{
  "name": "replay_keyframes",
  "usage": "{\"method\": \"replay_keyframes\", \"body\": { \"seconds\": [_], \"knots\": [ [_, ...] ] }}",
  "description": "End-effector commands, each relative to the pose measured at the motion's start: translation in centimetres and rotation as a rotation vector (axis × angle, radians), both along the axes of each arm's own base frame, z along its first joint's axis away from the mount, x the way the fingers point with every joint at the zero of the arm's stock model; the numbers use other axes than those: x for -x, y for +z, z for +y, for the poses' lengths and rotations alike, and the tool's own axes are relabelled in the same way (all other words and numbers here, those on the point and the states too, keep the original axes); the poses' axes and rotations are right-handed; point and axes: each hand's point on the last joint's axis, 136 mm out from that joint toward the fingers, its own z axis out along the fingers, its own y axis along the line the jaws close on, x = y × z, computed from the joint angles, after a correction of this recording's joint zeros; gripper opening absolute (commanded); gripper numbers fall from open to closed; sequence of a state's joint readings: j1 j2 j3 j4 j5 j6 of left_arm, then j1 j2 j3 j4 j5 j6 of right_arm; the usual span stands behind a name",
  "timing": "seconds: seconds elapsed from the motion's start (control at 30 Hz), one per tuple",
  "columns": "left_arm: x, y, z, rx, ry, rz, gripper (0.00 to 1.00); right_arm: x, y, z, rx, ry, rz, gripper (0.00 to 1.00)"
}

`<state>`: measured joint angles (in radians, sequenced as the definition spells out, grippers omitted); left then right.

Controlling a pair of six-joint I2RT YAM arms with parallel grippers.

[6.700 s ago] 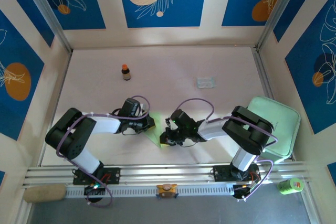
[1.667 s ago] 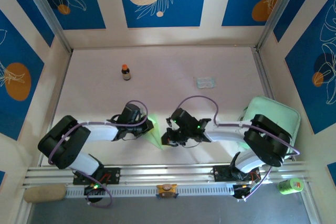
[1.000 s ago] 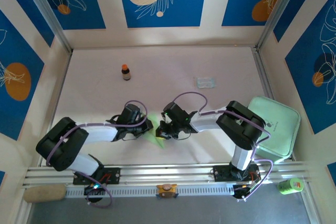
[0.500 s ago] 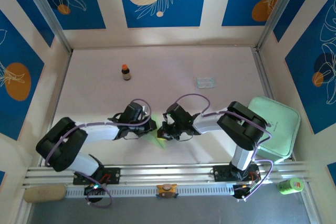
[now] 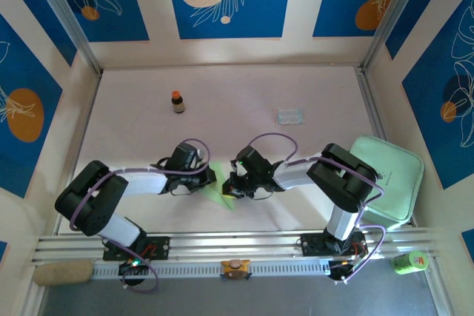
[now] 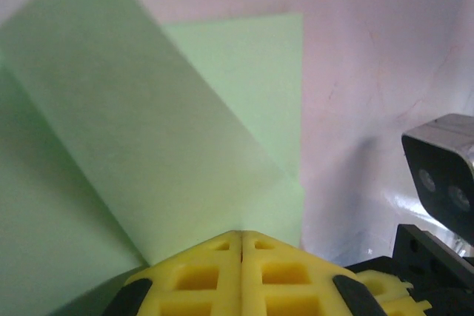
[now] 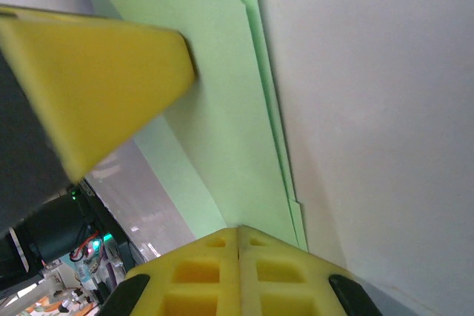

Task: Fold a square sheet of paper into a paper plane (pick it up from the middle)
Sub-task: Fourth fold the wing at the center of the table.

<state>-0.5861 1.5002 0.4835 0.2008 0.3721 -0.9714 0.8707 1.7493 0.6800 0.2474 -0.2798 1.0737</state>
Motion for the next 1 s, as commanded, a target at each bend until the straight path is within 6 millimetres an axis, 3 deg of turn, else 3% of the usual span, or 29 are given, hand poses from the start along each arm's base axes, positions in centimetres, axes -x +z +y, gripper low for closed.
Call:
{"method": "replay_keyframes", "body": {
  "seconds": [0.0,0.67,0.97],
  "knots": [
    [-1.2,-0.1,1.2,-0.033,-0.008,-0.039,0.00,3.0,-4.4,-4.4,0.211,-0.010,0.125,0.02],
    [-6.0,-0.9,6.3,-0.059,0.124,-0.006,0.00,3.5,-4.5,-4.9,0.218,0.003,0.132,0.01],
    [-6.8,1.8,5.8,-0.010,0.125,-0.045,0.00,3.5,-4.4,-4.8,0.206,0.016,0.133,0.02]
  ]
}}
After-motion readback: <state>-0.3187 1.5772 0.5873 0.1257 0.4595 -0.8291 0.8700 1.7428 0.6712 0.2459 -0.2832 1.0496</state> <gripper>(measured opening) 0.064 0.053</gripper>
